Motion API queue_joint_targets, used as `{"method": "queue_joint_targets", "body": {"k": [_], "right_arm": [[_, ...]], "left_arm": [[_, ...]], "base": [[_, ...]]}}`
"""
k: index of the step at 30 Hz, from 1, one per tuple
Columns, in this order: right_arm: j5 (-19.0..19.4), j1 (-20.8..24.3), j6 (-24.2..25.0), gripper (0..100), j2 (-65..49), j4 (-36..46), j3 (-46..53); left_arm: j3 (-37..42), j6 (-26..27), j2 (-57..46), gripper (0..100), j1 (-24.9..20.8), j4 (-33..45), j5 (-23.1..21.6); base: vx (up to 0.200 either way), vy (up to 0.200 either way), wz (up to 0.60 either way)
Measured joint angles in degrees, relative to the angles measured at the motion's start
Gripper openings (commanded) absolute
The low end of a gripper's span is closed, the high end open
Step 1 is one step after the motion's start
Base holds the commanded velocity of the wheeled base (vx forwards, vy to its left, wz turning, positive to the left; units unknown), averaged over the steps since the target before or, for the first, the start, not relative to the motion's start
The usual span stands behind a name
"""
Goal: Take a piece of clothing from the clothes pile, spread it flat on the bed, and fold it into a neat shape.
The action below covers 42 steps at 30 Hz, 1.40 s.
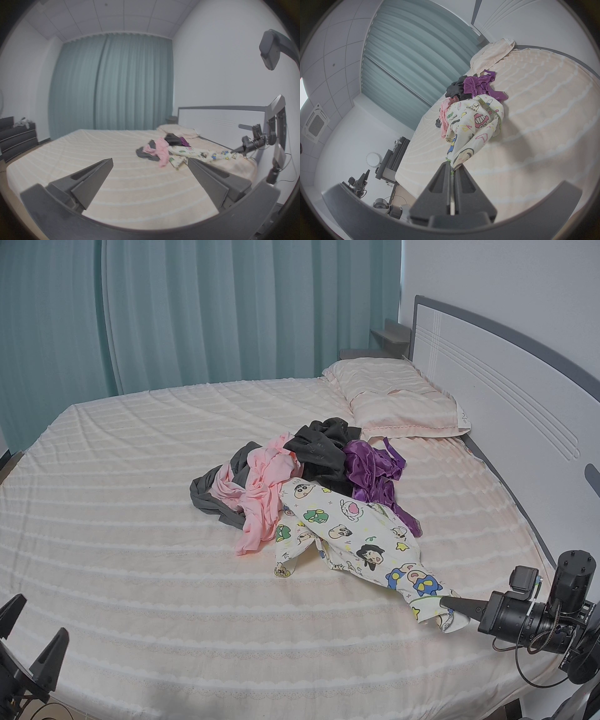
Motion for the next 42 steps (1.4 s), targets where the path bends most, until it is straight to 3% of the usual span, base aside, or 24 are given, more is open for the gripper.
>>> {"method": "queue_joint_targets", "body": {"k": [6,13,26,35,42], "right_arm": [[2.5,-2.3,0.3,0,-2.6,3.0,0.0],[4.6,-3.8,0.3,0,-5.2,5.1,0.0],[6.4,-4.8,0.4,0,-7.5,6.7,0.0],[7.1,-5.1,0.4,0,-8.0,7.3,0.0],[7.3,-5.2,0.4,0,-8.1,7.4,0.0]], "left_arm": [[-1.0,0.7,16.5,100,-6.2,-5.4,-3.6],[-1.2,0.8,35.7,100,-13.0,-14.4,-3.8],[-5.4,-3.7,73.7,100,-23.9,-40.9,5.5],[-17.3,-8.0,98.9,100,-28.0,-53.8,11.4],[-31.8,-10.1,112.9,100,-29.0,-57.0,13.4]], "base": [[0.000,0.000,0.00],[0.000,0.000,0.00],[0.000,0.000,0.00],[0.000,0.000,0.00],[0.000,0.000,0.00]]}}
